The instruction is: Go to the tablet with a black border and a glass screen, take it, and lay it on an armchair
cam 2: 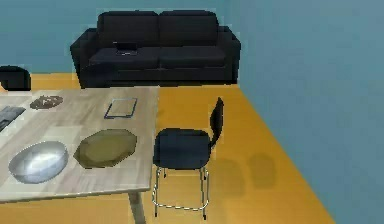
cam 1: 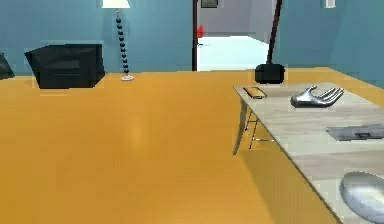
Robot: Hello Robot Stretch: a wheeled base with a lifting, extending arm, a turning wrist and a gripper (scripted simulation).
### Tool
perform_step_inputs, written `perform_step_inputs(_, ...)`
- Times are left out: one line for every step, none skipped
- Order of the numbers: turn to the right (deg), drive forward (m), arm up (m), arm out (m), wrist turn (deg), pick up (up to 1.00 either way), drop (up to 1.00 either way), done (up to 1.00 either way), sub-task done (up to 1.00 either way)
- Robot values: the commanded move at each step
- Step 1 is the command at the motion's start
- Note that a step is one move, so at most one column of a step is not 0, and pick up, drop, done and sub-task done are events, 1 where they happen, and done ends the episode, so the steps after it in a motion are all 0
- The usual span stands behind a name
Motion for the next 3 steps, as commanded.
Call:
perform_step_inputs(-15.0, 0.00, 0.00, 0.00, 0.0, 0.00, 0.00, 0.00, 0.00)
perform_step_inputs(-3.0, 0.00, 0.00, 0.00, 0.0, 0.00, 0.00, 0.00, 0.00)
perform_step_inputs(45.0, 0.00, 0.00, 0.00, 0.0, 0.00, 0.00, 0.00, 0.00)
